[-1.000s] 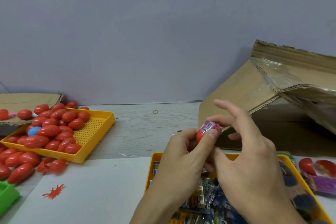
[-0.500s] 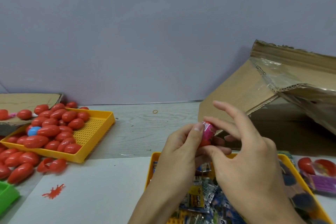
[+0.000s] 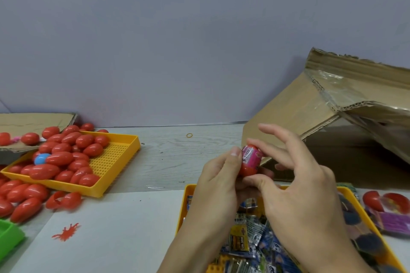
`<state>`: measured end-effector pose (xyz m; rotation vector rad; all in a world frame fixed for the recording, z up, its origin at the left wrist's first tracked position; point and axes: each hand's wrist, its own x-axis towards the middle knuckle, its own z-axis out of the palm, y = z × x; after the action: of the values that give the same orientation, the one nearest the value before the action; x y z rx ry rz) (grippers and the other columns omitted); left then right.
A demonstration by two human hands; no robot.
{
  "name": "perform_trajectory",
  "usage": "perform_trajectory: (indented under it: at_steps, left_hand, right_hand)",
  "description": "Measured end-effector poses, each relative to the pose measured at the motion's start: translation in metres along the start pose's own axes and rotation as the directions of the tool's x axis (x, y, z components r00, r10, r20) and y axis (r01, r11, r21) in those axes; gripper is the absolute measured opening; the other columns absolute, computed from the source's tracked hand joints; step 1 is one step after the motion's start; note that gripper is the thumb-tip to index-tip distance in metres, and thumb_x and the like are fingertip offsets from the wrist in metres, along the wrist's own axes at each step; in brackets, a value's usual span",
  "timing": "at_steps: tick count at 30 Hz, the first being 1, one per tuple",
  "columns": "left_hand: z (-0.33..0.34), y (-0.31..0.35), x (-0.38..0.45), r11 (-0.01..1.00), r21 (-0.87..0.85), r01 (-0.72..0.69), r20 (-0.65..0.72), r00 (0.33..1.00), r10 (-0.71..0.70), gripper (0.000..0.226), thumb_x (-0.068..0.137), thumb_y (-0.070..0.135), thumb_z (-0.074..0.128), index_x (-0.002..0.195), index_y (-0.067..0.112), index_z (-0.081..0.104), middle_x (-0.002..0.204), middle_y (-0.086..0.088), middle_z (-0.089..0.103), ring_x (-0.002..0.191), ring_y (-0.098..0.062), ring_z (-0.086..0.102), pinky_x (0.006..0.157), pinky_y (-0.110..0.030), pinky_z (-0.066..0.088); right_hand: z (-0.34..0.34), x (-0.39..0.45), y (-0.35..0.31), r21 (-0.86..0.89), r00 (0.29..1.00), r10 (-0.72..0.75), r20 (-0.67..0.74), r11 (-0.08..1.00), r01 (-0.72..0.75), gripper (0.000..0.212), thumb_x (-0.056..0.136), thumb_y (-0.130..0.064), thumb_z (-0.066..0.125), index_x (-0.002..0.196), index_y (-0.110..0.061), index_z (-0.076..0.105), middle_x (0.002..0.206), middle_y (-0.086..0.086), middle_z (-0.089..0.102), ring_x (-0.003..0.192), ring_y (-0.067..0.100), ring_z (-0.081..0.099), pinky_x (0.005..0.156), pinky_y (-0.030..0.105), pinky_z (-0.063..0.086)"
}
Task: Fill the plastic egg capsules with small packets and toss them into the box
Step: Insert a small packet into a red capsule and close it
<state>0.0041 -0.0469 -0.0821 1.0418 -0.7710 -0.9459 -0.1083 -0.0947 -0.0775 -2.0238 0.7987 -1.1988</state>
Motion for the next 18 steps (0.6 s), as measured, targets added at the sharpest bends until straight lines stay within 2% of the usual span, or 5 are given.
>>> perform_trajectory:
  at_steps: [5, 7, 12, 14, 18]
  left_hand:
    - [0.005, 0.000, -0.002, 1.000, 0.011, -0.014, -0.034, 0.999, 0.014, 0.037, 0.095, 0.041, 0.047, 0.087, 0.021, 0.077, 0.091, -0.018, 0.074, 0.079, -0.029, 0.074, 0.068, -0.033, 0.059]
    - [0.007, 0.002, -0.003, 0.995, 0.088, -0.048, -0.036, 0.998, 0.051, 0.031, 0.096, 0.042, 0.054, 0.093, 0.020, 0.075, 0.097, -0.014, 0.073, 0.086, -0.028, 0.072, 0.070, -0.035, 0.059]
    - [0.010, 0.009, -0.004, 0.961, 0.223, -0.164, -0.040, 0.983, 0.177, 0.021, 0.089, 0.028, 0.062, 0.104, 0.017, 0.071, 0.094, 0.001, 0.077, 0.088, -0.015, 0.074, 0.073, -0.024, 0.059]
    - [0.011, 0.010, -0.006, 0.955, 0.230, -0.185, -0.038, 0.979, 0.199, 0.023, 0.087, 0.028, 0.062, 0.107, 0.017, 0.068, 0.094, -0.001, 0.077, 0.088, -0.016, 0.074, 0.074, -0.024, 0.059]
    - [0.012, 0.011, -0.008, 0.946, 0.255, -0.200, -0.018, 0.977, 0.211, 0.022, 0.089, 0.028, 0.062, 0.108, 0.018, 0.059, 0.093, -0.004, 0.077, 0.087, -0.018, 0.075, 0.074, -0.029, 0.060]
  right_hand:
    - [0.001, 0.000, 0.003, -0.004, 1.000, 0.028, -0.005, 1.000, -0.028, 0.081, 0.073, 0.000, 0.081, 0.122, -0.056, 0.049, 0.111, -0.028, 0.068, 0.107, -0.018, 0.054, 0.066, -0.004, 0.043]
    - [0.000, 0.001, 0.002, -0.015, 1.000, 0.022, -0.010, 1.000, -0.022, 0.079, 0.074, -0.001, 0.080, 0.123, -0.056, 0.048, 0.111, -0.032, 0.067, 0.110, -0.019, 0.053, 0.073, -0.004, 0.043]
    - [-0.003, 0.001, -0.001, -0.040, 1.000, 0.018, -0.012, 0.999, -0.018, 0.079, 0.076, -0.002, 0.078, 0.124, -0.055, 0.046, 0.113, -0.040, 0.062, 0.111, -0.017, 0.054, 0.089, 0.000, 0.042]
    - [-0.002, 0.001, -0.002, -0.049, 0.999, 0.010, -0.036, 0.999, -0.012, 0.077, 0.075, -0.001, 0.079, 0.124, -0.051, 0.049, 0.112, -0.036, 0.065, 0.110, -0.019, 0.053, 0.087, 0.000, 0.043]
    - [-0.001, 0.001, -0.001, -0.038, 0.998, 0.018, -0.067, 0.999, -0.021, 0.076, 0.073, 0.005, 0.079, 0.125, -0.044, 0.055, 0.111, -0.028, 0.068, 0.106, -0.034, 0.042, 0.075, -0.012, 0.029]
